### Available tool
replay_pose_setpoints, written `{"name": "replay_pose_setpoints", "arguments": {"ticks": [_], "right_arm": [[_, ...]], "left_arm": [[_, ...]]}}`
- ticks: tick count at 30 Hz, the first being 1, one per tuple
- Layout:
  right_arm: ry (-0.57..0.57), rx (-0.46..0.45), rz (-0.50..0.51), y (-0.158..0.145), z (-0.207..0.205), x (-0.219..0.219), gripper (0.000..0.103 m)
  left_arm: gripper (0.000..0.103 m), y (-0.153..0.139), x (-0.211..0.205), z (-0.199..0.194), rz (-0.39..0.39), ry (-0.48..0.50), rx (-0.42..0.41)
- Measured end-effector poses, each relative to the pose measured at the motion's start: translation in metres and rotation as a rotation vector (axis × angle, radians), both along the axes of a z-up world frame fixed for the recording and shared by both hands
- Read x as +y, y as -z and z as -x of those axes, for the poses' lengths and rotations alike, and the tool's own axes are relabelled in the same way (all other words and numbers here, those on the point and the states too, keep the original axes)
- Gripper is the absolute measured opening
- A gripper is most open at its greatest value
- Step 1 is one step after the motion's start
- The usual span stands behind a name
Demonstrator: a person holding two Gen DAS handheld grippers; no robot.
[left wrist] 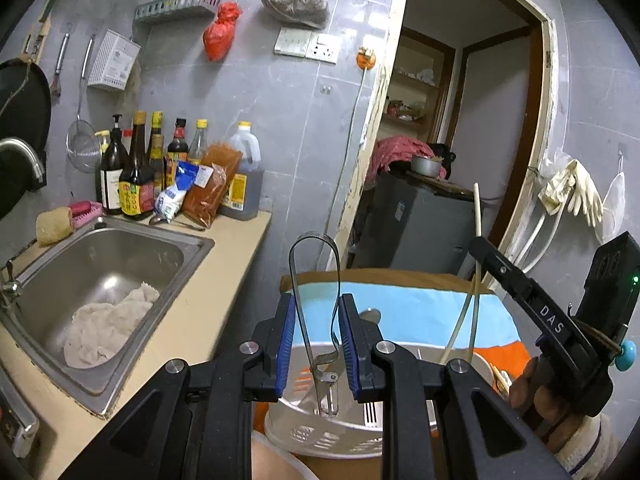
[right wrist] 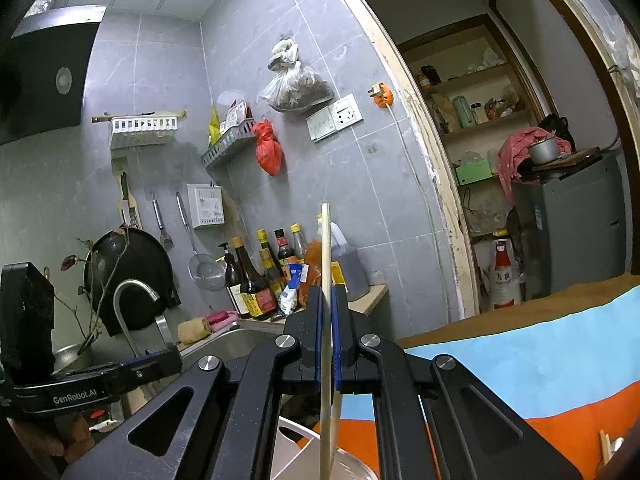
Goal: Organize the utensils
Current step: 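Carry the chopstick and wire tong over the white caddy with both tools, then open the right tool into the caddy while the left tool releases the tong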
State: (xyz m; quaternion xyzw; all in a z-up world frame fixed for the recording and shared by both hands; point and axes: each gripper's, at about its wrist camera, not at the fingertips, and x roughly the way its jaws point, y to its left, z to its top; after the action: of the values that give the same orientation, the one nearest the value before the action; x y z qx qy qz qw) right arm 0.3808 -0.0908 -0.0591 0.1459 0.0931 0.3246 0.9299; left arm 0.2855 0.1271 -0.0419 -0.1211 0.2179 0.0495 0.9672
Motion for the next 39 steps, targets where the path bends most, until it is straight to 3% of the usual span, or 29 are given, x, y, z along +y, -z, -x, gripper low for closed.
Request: {"name": "replay_pose_setpoints", "arguments": {"ticks": [11,14,15,16,19,24,26,28,30,34,37,39], "right_arm": [[-0.006,0.023,0.017,0.007,-0.001,-0.002,0.005],[-0.006,0.035,0.028,0.009,0.001,-0.003,0.010],[-0.006,0.037,0.028,0.010,0.002,-0.004,0.017],[-0.006,0.039,0.028,0.010,0.003,-0.005,0.026],[-0.006,0.049,0.023,0.010,0.005,-0.009,0.031],[0.009,0.047,0.018,0.000,0.013,-0.018,0.032],[0.024,0.043,0.021,-0.006,0.016,-0.024,0.037],[0.041,0.039,0.019,-0.014,0.019,-0.033,0.048],[0.065,0.027,0.018,-0.024,0.025,-0.045,0.054],[0.120,0.013,0.028,-0.044,0.034,-0.068,0.075],[0.159,-0.002,0.039,-0.058,0.043,-0.089,0.084],[0.187,-0.008,0.047,-0.068,0.049,-0.104,0.089]], "left_arm": [[0.021,0.008,-0.005,0.000,0.021,0.017,0.049],[0.022,0.009,-0.004,0.000,0.034,0.021,0.063],[0.023,0.009,-0.003,0.000,0.041,0.023,0.063],[0.027,0.008,-0.003,0.000,0.046,0.023,0.059],[0.045,0.005,-0.002,0.004,0.072,0.021,0.038],[0.046,-0.003,-0.005,0.006,0.084,0.010,0.019],[0.052,-0.008,-0.008,0.008,0.082,0.009,0.006],[0.064,-0.014,-0.013,0.010,0.079,0.006,-0.016],[0.069,-0.021,-0.021,0.011,0.078,0.011,-0.038],[0.082,-0.034,-0.041,0.012,0.073,0.022,-0.078],[0.097,-0.043,-0.057,0.014,0.066,0.017,-0.118],[0.100,-0.047,-0.070,0.016,0.061,0.020,-0.147]]}}
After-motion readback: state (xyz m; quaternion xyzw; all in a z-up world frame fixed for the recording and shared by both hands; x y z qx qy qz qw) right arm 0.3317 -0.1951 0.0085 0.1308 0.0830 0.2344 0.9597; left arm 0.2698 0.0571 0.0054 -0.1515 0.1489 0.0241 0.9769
